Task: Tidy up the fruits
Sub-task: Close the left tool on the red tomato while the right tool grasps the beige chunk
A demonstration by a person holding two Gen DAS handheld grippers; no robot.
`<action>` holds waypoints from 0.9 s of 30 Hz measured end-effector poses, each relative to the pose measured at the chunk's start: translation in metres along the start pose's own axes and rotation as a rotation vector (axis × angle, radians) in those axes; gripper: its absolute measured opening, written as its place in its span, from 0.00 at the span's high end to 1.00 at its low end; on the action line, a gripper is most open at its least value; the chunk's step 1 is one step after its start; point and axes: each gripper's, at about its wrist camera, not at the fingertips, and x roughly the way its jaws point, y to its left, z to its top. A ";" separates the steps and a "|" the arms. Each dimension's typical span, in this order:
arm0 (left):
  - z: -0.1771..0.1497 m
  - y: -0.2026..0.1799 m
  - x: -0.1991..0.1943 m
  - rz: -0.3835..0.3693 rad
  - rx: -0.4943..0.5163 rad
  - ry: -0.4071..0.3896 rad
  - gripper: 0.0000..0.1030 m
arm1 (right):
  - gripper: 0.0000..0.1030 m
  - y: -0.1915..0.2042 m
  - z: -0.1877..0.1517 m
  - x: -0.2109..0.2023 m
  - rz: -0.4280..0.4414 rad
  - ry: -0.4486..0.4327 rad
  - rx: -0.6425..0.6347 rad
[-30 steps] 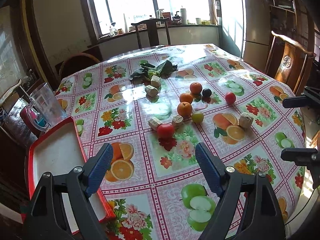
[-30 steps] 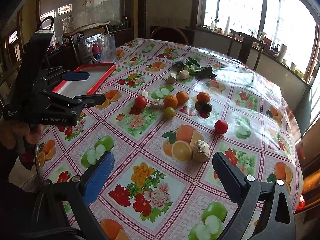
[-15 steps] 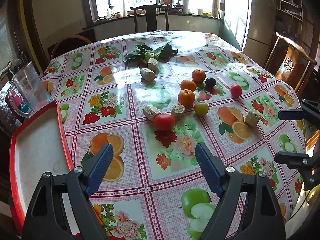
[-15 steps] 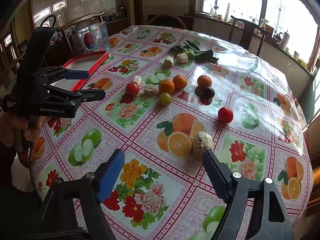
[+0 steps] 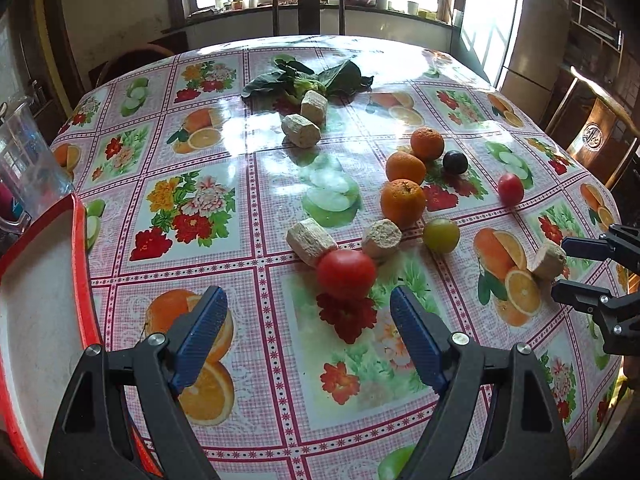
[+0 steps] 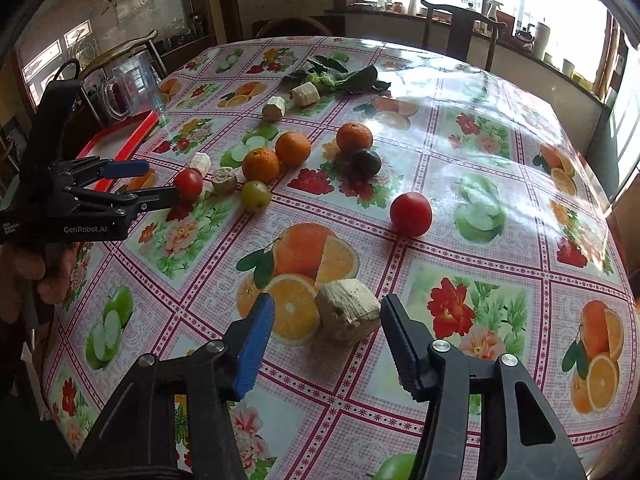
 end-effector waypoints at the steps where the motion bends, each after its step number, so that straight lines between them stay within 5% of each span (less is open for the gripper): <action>1: 0.001 -0.001 0.004 0.001 0.004 0.004 0.22 | 0.45 -0.001 0.001 0.002 -0.002 0.001 0.002; 15: 0.005 -0.014 0.024 -0.051 0.043 0.008 0.69 | 0.64 -0.025 0.002 0.023 -0.052 0.016 0.052; 27: -0.008 -0.001 -0.005 -0.094 0.002 -0.019 0.69 | 0.65 0.010 0.001 0.002 0.030 -0.034 0.039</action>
